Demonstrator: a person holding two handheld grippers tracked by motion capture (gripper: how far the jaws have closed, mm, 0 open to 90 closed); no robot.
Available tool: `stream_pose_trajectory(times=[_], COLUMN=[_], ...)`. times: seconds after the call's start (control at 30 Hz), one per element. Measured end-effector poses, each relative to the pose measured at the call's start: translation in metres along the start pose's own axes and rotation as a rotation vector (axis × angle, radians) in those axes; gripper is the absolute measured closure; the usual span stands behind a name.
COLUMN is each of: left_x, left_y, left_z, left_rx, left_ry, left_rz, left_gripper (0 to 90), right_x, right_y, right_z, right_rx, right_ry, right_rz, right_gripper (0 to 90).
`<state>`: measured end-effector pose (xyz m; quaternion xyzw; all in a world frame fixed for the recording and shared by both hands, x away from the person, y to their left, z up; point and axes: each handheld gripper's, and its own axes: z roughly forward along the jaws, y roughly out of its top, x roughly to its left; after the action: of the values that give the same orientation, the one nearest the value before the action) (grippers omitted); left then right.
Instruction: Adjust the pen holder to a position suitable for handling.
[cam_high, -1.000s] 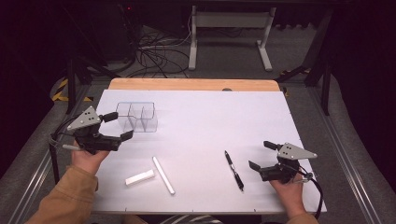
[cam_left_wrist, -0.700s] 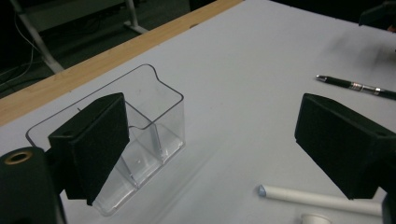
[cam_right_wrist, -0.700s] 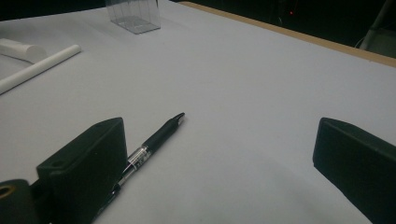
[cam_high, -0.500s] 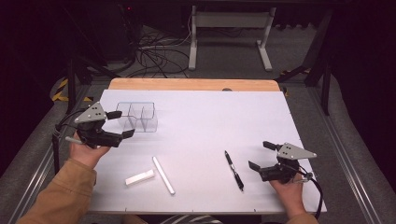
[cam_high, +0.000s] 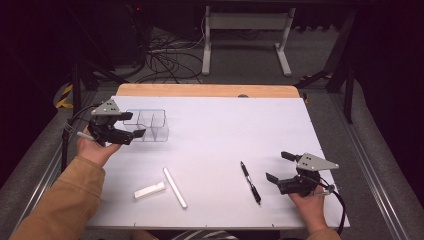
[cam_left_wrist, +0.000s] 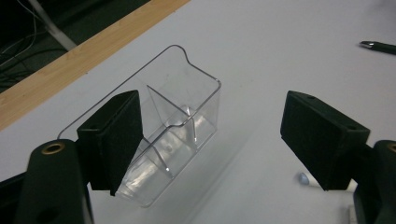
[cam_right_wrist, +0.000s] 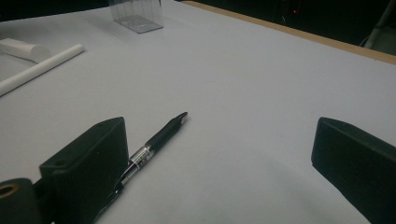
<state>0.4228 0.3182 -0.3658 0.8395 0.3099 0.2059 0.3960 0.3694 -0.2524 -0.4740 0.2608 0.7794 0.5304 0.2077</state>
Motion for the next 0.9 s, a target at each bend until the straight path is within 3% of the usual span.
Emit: stream_pose_trajectory(times=[0.4, 0.5, 0.67, 0.9], left_x=[0.014, 0.017, 0.017, 0.027], left_y=[0.003, 0.004, 0.008, 0.006], left_z=[0.022, 0.025, 0.031, 0.04], left_rx=[0.123, 0.139, 0.161, 0.203], left_ry=[0.04, 0.041, 0.043, 0.041], left_rz=[0.044, 0.042, 0.077, 0.033], left_gripper=[25.1, 26.2, 29.0, 35.0], right_x=[0.0, 0.0, 0.0, 0.0], right_y=[0.0, 0.0, 0.0, 0.0], right_z=[0.001, 0.001, 0.001, 0.001], right_rx=[0.001, 0.001, 0.002, 0.003], right_ry=[0.009, 0.011, 0.014, 0.018], right_rz=[-0.001, -0.003, -0.002, -0.003], right_gripper=[4.3, 4.4, 4.4, 4.5])
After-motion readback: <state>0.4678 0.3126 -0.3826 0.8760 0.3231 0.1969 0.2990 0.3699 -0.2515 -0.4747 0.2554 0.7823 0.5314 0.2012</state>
